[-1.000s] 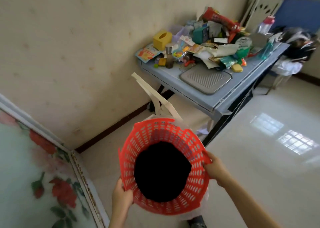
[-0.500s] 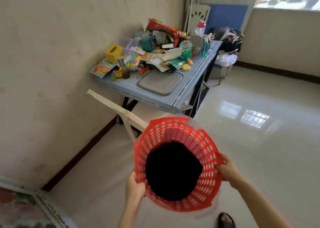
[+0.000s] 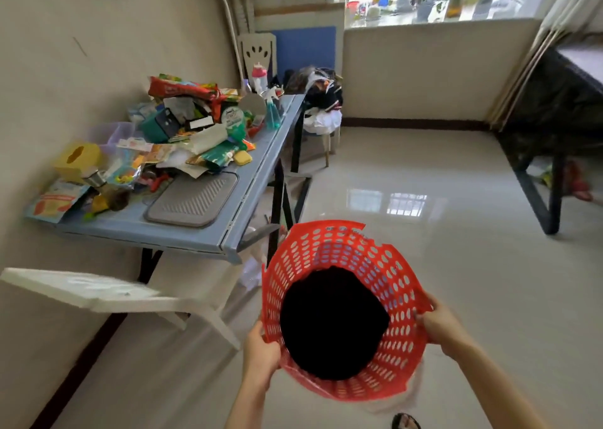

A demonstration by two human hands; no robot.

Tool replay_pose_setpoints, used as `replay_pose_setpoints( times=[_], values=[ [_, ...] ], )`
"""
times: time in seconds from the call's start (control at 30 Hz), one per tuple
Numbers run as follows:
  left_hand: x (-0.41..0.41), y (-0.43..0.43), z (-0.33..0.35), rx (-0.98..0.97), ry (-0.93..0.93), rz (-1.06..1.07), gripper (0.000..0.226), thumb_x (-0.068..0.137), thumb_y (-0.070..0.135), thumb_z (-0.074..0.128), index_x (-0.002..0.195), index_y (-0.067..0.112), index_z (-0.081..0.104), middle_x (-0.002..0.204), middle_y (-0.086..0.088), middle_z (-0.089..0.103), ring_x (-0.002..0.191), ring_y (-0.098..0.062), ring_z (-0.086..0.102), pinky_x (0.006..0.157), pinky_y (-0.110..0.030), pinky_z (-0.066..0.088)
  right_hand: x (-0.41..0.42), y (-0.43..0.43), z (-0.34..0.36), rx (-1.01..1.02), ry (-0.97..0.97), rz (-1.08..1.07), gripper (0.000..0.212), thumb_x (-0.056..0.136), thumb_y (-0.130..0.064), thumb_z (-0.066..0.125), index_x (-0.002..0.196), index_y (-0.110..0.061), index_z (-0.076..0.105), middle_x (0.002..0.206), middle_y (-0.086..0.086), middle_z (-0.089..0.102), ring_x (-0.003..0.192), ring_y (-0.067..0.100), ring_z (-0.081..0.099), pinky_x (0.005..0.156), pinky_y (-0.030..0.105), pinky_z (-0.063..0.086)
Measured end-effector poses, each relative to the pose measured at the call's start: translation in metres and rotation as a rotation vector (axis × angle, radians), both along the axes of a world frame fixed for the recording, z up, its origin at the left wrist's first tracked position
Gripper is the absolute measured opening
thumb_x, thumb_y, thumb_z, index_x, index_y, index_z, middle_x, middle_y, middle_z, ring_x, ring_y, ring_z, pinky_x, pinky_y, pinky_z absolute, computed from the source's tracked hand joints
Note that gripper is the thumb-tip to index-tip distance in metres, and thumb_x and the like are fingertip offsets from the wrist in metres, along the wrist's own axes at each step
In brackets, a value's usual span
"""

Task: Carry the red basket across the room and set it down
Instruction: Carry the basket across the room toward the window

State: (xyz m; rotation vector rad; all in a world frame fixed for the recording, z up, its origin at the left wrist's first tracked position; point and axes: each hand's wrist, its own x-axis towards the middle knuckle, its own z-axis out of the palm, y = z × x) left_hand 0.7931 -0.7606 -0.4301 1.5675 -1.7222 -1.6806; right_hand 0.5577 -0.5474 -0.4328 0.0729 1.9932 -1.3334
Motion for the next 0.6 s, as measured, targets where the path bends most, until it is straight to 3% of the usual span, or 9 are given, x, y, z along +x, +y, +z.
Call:
replay_pose_setpoints(
  times=[0.13,0.23,0.43,0.5,0.6],
  values=[
    [-0.074,0.020,0.004,0.030,0.010,-0.028,0.039,0.078,-0.006,0.066,0.093,0.030,0.067,0.081,-0.004,0.078,0.075,-0.028,0.074,0.065,-0.049,0.062,-0.067,0.030,0.000,-0.017,0.024,-0.029,0.057,0.083,0.011,0.046,0.122,-0.030,0.054,0.081,-0.004,0.071,0.057,0.014,0.073,0.044,0.030,0.055],
    [-0.134,0.033,0.008,0.035,0.022,-0.086,0.033,0.078,0.004,0.070,0.103,0.025,0.070,0.090,-0.003,0.078,0.086,-0.025,0.074,0.072,-0.053,0.063,-0.121,0.048,0.002,-0.041,0.038,-0.040,0.053,0.083,0.011,0.048,0.107,-0.035,0.056,0.080,-0.004,0.073,0.057,0.014,0.073,0.048,0.035,0.058],
    [-0.227,0.054,0.020,0.034,0.044,-0.156,0.039,0.083,0.001,0.067,0.105,0.032,0.064,0.093,-0.011,0.077,0.088,-0.033,0.074,0.075,-0.054,0.062,-0.199,0.077,0.005,-0.044,0.085,-0.082,0.049,0.083,0.007,0.048,0.104,-0.035,0.059,0.072,-0.008,0.076,0.055,0.014,0.073,0.045,0.034,0.057],
    [-0.253,0.059,0.026,0.026,0.055,-0.181,0.039,0.083,0.003,0.069,0.104,0.035,0.064,0.093,-0.012,0.077,0.089,-0.033,0.074,0.070,-0.049,0.063,-0.218,0.087,0.005,-0.047,0.084,-0.101,0.048,0.081,0.009,0.046,0.095,-0.033,0.064,0.066,-0.009,0.077,0.053,0.013,0.073,0.047,0.038,0.058],
    [-0.288,0.063,0.038,0.025,0.069,-0.238,0.037,0.086,0.004,0.068,0.106,0.035,0.063,0.095,-0.011,0.077,0.091,-0.034,0.073,0.063,-0.043,0.063,-0.244,0.098,0.010,-0.068,0.089,-0.145,0.044,0.079,0.008,0.049,0.094,-0.029,0.068,0.075,-0.002,0.078,0.062,0.021,0.074,0.051,0.045,0.059]
  ],
)
